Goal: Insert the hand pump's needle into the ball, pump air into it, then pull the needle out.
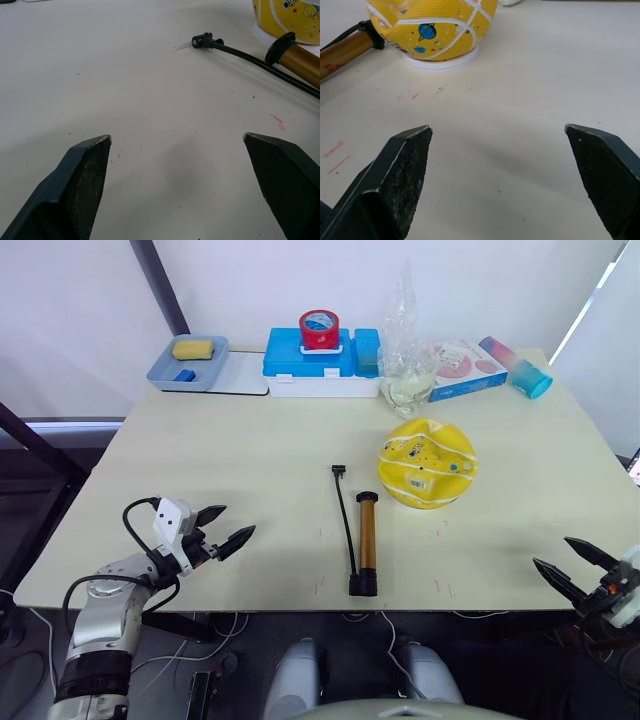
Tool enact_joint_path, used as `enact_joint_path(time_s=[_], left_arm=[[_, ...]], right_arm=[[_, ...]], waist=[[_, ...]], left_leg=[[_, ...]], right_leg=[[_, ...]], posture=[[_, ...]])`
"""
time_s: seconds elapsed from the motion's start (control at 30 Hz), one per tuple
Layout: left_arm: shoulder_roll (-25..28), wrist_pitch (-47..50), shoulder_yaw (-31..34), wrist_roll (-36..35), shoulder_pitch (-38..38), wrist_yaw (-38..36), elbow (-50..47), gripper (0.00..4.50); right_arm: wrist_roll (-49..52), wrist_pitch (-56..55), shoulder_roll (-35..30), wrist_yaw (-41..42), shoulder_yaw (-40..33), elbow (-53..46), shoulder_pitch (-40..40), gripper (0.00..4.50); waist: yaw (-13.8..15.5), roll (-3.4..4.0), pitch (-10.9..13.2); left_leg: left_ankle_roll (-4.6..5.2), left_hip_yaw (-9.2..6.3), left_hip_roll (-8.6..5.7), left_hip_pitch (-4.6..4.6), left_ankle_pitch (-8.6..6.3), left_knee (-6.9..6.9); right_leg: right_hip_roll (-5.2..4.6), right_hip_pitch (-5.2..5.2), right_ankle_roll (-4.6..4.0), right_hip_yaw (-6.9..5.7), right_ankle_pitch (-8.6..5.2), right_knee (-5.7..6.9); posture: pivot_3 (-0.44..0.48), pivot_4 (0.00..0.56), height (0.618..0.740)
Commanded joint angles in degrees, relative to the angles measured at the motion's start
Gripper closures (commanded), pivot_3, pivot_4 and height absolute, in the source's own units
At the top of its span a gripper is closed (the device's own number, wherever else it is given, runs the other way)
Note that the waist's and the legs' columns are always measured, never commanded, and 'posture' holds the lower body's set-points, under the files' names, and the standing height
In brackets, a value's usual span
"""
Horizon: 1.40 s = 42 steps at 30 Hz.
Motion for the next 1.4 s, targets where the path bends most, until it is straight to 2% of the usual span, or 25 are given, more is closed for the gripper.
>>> enact_joint_path(time_s=[0.03,0.4,0.67,0.9,1.07,1.27,1.4], left_arm=[[0.2,0.0,0.4,-0.2,-0.2,-0.1,-2.4,0.0],[0.1,4.4,0.4,-1.6,0.4,1.0,-8.4,0.0],[-2.5,15.0,-1.5,-2.2,-0.5,7.9,-18.4,0.0],[-9.1,28.1,-4.7,-2.2,-6.4,20.9,-23.9,0.0],[-17.4,39.0,-6.1,-1.0,-12.0,34.6,-25.5,0.0],[-25.2,42.3,-8.6,2.7,-17.1,44.3,-22.5,0.0],[-28.6,43.0,-10.2,5.1,-20.0,47.8,-19.5,0.0]], right_arm=[[0.3,-1.4,-0.3,-0.4,-1.6,-0.7,-0.4,0.05],[-0.5,-1.9,-0.4,-0.9,-0.9,-2.6,-0.1,0.05],[1.8,0.2,-0.3,-0.2,-0.6,-9.9,1.5,0.05],[7.2,6.7,-2.1,2.7,-0.5,-21.3,4.5,0.05],[9.7,9.8,-3.7,5.3,-0.4,-27.2,6.6,0.05],[9.5,10.5,-4.1,6.9,0.4,-30.5,7.3,0.05],[9.4,10.2,-3.7,7.4,0.5,-31.2,7.4,0.05]], waist=[[0.0,0.0,0.0],[0.0,0.0,0.0],[0.0,0.03,0.0],[0.2,0.04,0.0],[0.2,-0.01,0.0],[0.2,-0.03,0.0],[0.2,-0.04,0.0]], left_leg=[[0.0,0.0,0.0,0.0,0.0,0.0],[0.0,-0.01,0.0,-0.01,0.0,0.0],[0.0,-0.04,-0.01,-0.02,0.0,0.0],[0.0,-0.16,-0.05,-0.06,0.01,0.02],[0.01,-0.28,-0.1,-0.07,0.01,0.04],[0.01,-0.36,-0.11,-0.09,0.01,0.07],[0.01,-0.38,-0.14,-0.11,0.02,0.09]], right_leg=[[0.0,0.0,0.0,0.0,0.0,0.0],[0.0,-0.01,0.0,0.0,0.0,0.0],[0.03,-0.01,0.0,0.04,0.0,0.0],[0.08,0.03,0.01,0.04,0.0,0.0],[0.13,0.1,0.02,0.04,0.0,-0.01],[0.2,0.11,0.01,0.04,-0.01,-0.01],[0.21,0.13,0.01,0.05,-0.01,-0.04]], posture=[[0.0,0.15,0.729],[0.0,0.15,0.729],[0.0,0.15,0.729],[0.0,0.15,0.729],[0.0,0.15,0.729],[0.0,0.15,0.729],[0.0,0.15,0.729]])
